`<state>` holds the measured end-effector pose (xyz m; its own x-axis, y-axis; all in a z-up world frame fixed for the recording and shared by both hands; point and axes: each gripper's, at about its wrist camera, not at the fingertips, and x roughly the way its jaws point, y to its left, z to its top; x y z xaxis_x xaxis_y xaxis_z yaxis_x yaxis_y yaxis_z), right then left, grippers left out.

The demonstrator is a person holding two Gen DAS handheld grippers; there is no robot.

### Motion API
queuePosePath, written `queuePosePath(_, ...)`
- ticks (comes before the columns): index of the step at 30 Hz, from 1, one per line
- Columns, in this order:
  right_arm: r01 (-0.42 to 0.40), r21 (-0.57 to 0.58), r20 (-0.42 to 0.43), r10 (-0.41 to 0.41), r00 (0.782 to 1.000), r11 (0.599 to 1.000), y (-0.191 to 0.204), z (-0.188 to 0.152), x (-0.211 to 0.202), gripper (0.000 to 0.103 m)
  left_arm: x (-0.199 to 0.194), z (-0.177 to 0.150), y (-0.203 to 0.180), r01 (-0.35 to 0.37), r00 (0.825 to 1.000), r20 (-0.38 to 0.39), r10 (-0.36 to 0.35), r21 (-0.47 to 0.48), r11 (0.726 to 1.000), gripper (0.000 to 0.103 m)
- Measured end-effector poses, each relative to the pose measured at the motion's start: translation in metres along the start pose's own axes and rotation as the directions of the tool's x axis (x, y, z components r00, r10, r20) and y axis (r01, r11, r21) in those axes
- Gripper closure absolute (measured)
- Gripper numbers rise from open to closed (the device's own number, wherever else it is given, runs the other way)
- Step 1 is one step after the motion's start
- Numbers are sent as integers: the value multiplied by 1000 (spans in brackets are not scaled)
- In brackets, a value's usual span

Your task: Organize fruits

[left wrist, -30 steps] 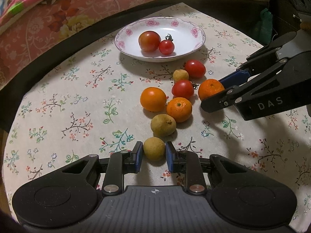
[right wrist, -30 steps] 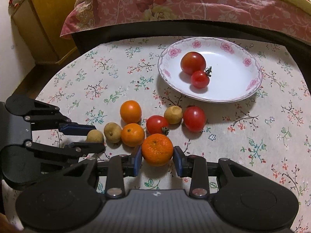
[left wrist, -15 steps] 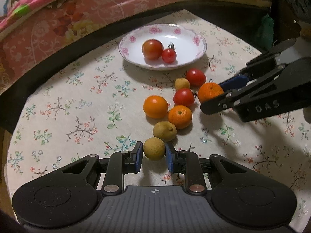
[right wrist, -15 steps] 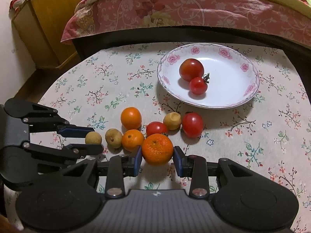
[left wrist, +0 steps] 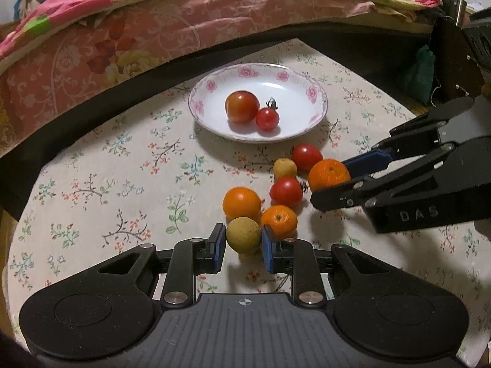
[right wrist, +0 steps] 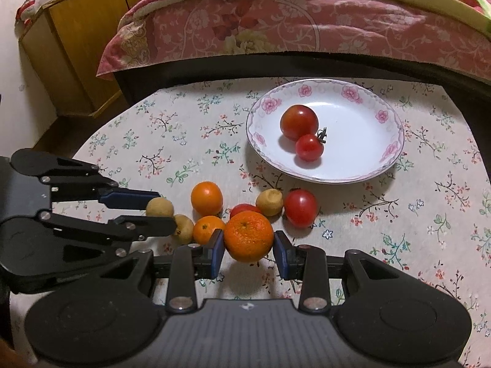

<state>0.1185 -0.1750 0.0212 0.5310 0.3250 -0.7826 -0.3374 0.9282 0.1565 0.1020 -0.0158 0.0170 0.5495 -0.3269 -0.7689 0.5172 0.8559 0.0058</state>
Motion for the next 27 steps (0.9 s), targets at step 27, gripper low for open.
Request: queuePosePath(27, 26, 53, 22, -27, 999, 998, -12, 1, -8, 70, 7, 9, -5, 27, 1000, 3, -27, -18, 999, 67)
